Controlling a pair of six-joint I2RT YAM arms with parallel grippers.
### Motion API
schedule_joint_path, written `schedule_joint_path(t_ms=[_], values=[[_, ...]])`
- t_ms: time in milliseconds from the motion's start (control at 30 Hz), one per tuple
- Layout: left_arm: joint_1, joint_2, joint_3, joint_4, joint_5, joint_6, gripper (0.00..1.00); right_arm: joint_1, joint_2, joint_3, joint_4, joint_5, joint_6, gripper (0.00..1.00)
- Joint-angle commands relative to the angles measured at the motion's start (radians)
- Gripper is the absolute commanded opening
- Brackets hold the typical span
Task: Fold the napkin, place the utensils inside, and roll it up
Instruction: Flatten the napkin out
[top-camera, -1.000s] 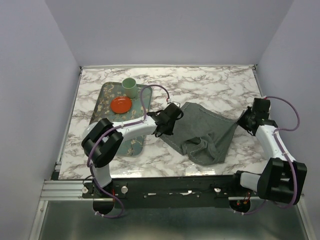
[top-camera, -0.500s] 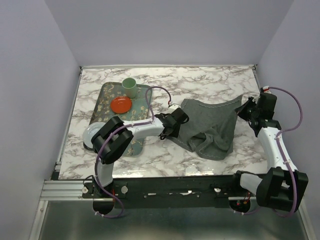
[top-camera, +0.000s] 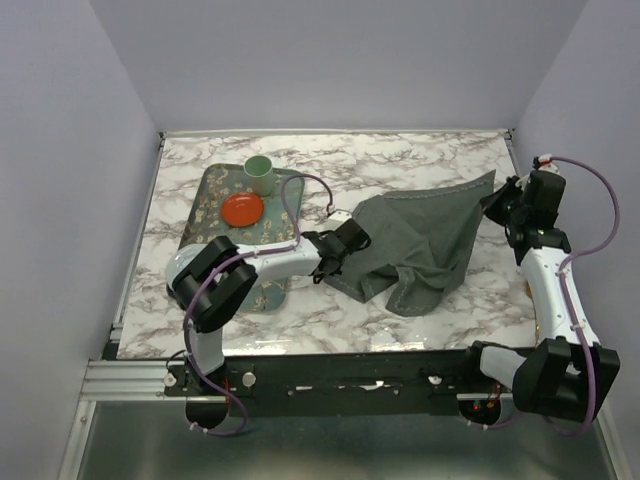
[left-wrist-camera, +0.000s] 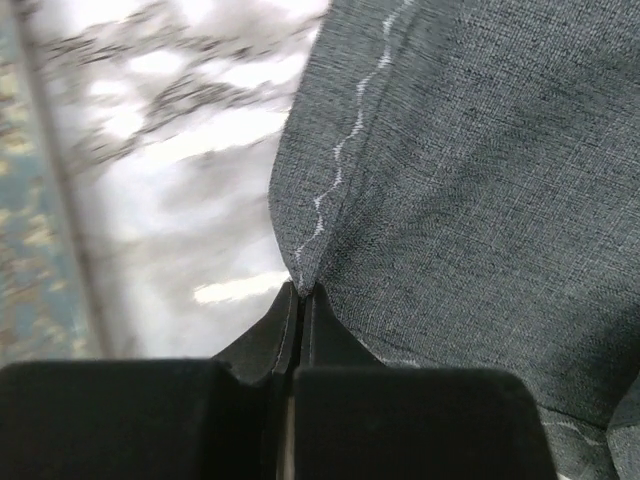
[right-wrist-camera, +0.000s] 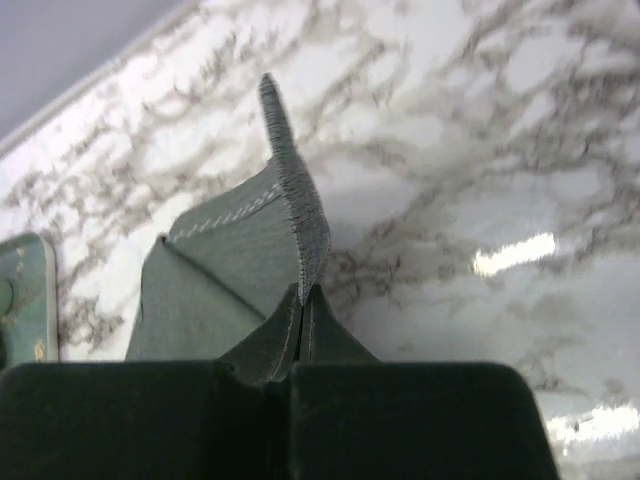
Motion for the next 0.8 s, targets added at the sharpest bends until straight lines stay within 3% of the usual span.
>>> schedule_joint_path(t_ms=[0, 600, 767], values=[[0.026, -0.163, -0.053, -0.129, -0.095, 0.053, 0.00, -0.001, 0.069, 0.166, 0.047, 0.104, -0.046, 0.01], [0.007, -0.370, -0.317, -0.089, 0.017, -0.061, 0.00, -0.027, 0.523, 0.497, 0.086, 0.323, -0.140, 0.01], [0.000, -0.431, -0.377, -0.088, 0.004, -0.128, 0.00, -0.051, 0.666, 0.649, -0.068, 0.452, -0.069, 0.01]])
